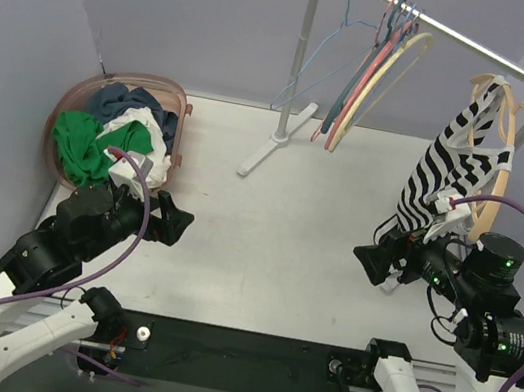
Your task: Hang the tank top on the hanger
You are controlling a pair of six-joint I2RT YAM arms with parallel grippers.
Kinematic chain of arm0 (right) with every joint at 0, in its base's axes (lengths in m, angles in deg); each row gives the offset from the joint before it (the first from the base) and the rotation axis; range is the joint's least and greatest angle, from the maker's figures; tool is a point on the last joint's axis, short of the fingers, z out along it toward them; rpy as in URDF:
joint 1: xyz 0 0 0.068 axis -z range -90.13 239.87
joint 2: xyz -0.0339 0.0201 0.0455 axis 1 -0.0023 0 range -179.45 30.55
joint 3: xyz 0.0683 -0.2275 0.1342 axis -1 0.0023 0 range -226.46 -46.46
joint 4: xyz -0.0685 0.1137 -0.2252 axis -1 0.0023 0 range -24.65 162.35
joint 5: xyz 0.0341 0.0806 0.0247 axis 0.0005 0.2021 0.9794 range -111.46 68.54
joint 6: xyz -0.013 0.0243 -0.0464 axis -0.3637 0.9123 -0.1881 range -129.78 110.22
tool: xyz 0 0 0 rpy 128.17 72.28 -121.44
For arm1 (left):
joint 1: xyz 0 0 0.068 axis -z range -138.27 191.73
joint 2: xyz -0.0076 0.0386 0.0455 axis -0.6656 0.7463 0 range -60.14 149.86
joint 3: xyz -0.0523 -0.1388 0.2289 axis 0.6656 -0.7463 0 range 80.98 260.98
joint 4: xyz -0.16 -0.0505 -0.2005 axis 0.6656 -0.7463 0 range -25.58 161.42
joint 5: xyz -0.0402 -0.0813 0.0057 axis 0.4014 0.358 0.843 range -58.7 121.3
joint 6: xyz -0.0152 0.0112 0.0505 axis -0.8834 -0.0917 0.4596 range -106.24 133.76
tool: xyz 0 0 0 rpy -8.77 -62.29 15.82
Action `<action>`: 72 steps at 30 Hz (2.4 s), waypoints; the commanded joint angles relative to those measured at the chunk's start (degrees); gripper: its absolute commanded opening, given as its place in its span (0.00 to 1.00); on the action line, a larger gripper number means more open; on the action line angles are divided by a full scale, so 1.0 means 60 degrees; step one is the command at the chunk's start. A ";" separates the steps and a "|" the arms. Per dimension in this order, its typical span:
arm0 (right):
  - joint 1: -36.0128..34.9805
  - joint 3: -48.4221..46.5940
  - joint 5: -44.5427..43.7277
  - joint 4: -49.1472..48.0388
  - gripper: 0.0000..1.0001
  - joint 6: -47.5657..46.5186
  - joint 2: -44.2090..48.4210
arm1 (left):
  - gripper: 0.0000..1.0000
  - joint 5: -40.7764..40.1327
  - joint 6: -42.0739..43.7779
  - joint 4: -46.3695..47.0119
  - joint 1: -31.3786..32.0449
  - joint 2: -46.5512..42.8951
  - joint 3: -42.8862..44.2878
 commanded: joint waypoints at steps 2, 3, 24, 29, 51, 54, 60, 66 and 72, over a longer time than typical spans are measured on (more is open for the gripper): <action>0.0038 -0.0437 0.0608 -0.0818 1.00 0.0448 -0.0239 | 0.97 -0.0162 0.0189 0.0063 -0.0034 -0.0039 0.0445; 0.0038 -0.0554 0.0739 -0.0848 1.00 0.0390 -0.0254 | 0.97 -0.0162 0.0204 0.0062 -0.0034 -0.0024 0.0459; -0.5307 -0.0102 -0.0224 -0.0101 1.00 -0.3388 -0.2467 | 0.97 -0.1904 -0.0015 0.0165 -0.0063 0.1249 0.0855; -0.5587 0.0791 -0.0227 -0.0189 1.00 -0.3946 -0.2173 | 0.97 -0.2873 -0.0206 0.0763 -0.0821 0.1966 0.0532; -0.4093 0.1833 0.0960 -0.0790 0.99 -0.3434 -0.2275 | 0.65 -0.1670 0.0730 0.2011 -0.6054 0.9392 0.3652; -0.4005 0.1818 0.1004 -0.0790 0.99 -0.3390 -0.2290 | 0.55 -0.1890 0.1009 0.1967 -0.6069 0.9541 0.3828; -0.3771 0.1774 0.1267 -0.0775 0.99 -0.3302 -0.2275 | 0.16 -0.1905 0.1332 0.2011 -0.6069 0.9249 0.4120; -0.3595 0.1672 0.1268 -0.0644 0.99 -0.3302 -0.2085 | 0.00 -0.2124 0.1434 0.1967 -0.6069 0.8268 0.4823; -0.3405 0.1481 0.1457 -0.0541 0.99 -0.3332 -0.2099 | 0.00 -0.2930 0.1609 0.1937 -0.6040 0.7272 0.6478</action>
